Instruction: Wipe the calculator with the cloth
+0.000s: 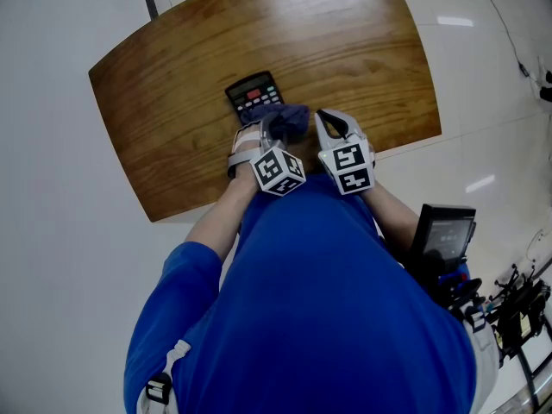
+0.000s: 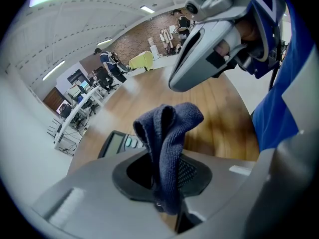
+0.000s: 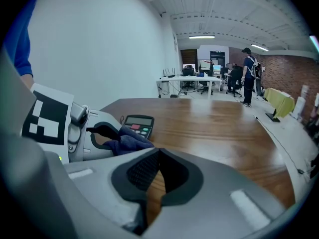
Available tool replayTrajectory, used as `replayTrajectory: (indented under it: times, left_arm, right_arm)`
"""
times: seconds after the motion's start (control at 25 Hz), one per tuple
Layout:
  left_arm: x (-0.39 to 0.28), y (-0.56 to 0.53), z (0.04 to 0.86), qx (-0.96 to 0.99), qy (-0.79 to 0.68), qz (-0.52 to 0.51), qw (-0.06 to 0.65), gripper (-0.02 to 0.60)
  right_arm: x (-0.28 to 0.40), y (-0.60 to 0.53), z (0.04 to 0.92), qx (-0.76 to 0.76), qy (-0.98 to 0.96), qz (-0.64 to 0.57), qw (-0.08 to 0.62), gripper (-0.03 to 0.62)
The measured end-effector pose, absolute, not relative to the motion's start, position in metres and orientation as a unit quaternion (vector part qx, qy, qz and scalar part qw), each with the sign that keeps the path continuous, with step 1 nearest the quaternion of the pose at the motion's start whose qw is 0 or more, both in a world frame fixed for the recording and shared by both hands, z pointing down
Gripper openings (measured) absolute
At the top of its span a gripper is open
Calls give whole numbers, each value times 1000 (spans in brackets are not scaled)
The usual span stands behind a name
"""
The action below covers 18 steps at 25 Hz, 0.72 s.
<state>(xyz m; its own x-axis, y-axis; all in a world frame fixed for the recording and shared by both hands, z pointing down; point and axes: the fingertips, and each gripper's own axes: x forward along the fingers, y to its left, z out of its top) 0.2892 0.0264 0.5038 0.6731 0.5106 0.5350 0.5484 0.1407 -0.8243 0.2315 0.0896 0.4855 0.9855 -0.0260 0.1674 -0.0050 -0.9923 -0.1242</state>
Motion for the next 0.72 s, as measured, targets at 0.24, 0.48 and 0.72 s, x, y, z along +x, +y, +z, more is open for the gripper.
replayTrajectory:
  times: [0.24,0.48,0.72]
  left_arm:
    - [295,7,497,-666,-391,-22,635,64]
    - [300,-17,491,-676,-377,-28,632,64]
    - [303,-32,488,-683,-366,-32,631,64]
  right_arm:
    - [239,80,474,-995,22,-81,54,3]
    - [243,71,467,-995,34,-81,48,3]
    - [244,68,465,-995,39,-80,45,3]
